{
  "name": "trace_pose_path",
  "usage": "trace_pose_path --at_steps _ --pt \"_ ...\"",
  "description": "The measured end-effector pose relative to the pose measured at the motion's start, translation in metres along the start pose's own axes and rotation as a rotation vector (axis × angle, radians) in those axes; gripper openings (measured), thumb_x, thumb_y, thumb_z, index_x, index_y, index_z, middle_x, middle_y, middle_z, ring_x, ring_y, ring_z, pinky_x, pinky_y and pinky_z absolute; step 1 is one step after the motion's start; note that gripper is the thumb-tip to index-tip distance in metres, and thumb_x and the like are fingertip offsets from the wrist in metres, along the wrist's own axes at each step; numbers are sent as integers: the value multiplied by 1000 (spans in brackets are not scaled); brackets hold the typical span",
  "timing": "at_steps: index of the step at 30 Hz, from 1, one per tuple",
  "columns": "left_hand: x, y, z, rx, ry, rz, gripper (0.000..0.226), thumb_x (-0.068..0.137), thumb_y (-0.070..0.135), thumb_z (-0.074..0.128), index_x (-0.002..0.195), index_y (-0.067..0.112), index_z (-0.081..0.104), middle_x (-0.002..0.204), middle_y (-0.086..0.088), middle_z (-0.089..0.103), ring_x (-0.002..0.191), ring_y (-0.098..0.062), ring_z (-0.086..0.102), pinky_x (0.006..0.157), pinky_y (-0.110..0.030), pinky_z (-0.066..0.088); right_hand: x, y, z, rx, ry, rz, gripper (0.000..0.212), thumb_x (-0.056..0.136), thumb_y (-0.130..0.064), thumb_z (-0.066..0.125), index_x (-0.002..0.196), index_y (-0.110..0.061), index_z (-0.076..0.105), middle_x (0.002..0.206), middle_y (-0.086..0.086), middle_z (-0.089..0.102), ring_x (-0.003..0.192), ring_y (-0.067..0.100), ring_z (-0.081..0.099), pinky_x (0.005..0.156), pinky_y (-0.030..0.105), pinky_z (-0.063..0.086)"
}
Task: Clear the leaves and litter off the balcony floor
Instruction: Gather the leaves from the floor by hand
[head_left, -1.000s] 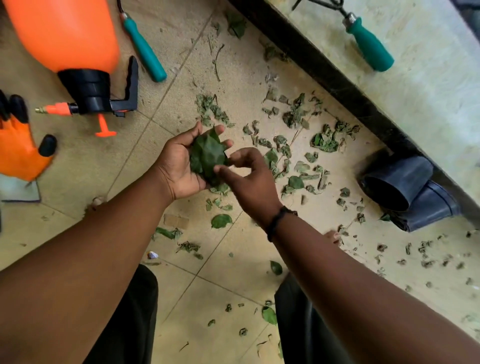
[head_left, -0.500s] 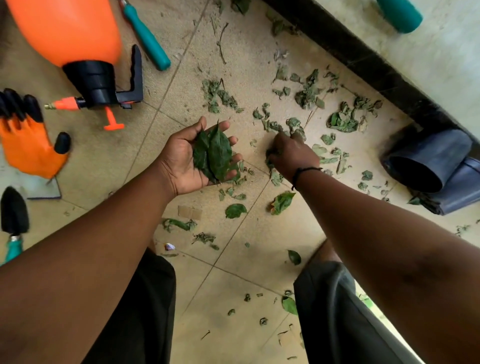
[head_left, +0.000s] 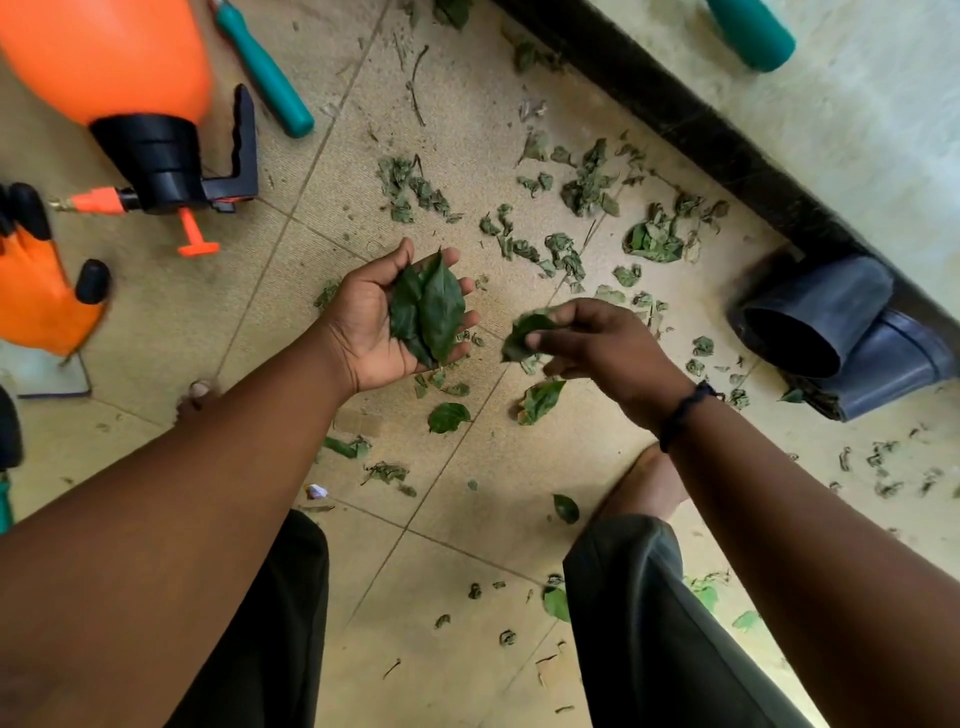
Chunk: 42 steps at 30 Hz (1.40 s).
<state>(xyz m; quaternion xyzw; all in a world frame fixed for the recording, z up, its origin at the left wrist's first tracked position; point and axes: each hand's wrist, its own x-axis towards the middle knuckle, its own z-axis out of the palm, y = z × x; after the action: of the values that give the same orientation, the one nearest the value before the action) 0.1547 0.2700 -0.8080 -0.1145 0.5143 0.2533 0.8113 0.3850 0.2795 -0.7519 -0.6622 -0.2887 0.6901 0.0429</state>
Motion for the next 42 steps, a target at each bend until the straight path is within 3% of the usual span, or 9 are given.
trace_pose_path --at_steps 4,11,16,21,25,31,34,38,42 --pt "-3 1 10 24 -5 -25 45 98 56 37 109 26 69 109 -3 71 99 -24 68 87 -41 52 -13 -26 39 -2 -172 -87 12 82 -9 75 91 -10 66 81 2 69 58 3 60 56 17 48" --pt "-6 7 12 -4 -85 -10 48 97 57 37 102 26 75 103 -1 70 106 -32 65 90 -48 49 31 -13 24 136 436 -154 19 93 -25 66 78 -17 57 78 0 62 57 8 51 55 28 48" --pt "-7 8 6 -19 -91 12 48 95 57 39 101 26 74 100 0 69 100 -32 67 82 -44 53 71 37 -15 -690 375 72 23 91 -32 62 112 -23 59 117 7 62 86 23 64 76 38 57" --pt "-10 9 -8 -40 -47 54 47 94 57 39 103 25 72 97 -1 69 96 -31 68 80 -45 54 82 47 -7 -1336 237 -238 45 92 -39 59 133 -26 45 131 8 47 116 30 50 96 43 44" --pt "-13 14 -25 -74 8 117 51 95 59 37 98 25 76 96 0 69 97 -30 68 88 -46 51 93 45 -1 -1536 228 -309 41 95 -39 53 130 -19 50 133 10 46 122 31 42 99 43 37" --pt "-21 22 -35 -154 40 195 48 95 58 40 100 25 74 96 1 69 100 -29 68 82 -47 58 89 44 -7 -1451 127 -207 28 92 -40 56 113 -21 59 119 8 54 116 31 46 99 43 34" --pt "-21 23 -35 -155 57 209 48 95 59 38 104 27 72 98 2 70 105 -29 66 86 -45 55 77 35 -7 -1063 182 -154 24 93 -47 57 96 -23 52 91 -3 61 91 23 55 98 41 33" --pt "-23 21 -37 -167 47 211 47 94 60 38 107 28 71 100 3 69 107 -27 65 86 -44 56 51 16 -4 -764 340 -224 24 90 -46 63 100 -31 48 91 -16 66 79 15 64 89 38 47" --pt "-25 18 -41 -161 57 188 49 95 59 38 102 27 74 100 1 70 102 -26 66 84 -44 55 18 -24 25 -239 175 -245 16 86 -14 73 88 -24 60 84 -6 67 69 4 66 63 24 55"
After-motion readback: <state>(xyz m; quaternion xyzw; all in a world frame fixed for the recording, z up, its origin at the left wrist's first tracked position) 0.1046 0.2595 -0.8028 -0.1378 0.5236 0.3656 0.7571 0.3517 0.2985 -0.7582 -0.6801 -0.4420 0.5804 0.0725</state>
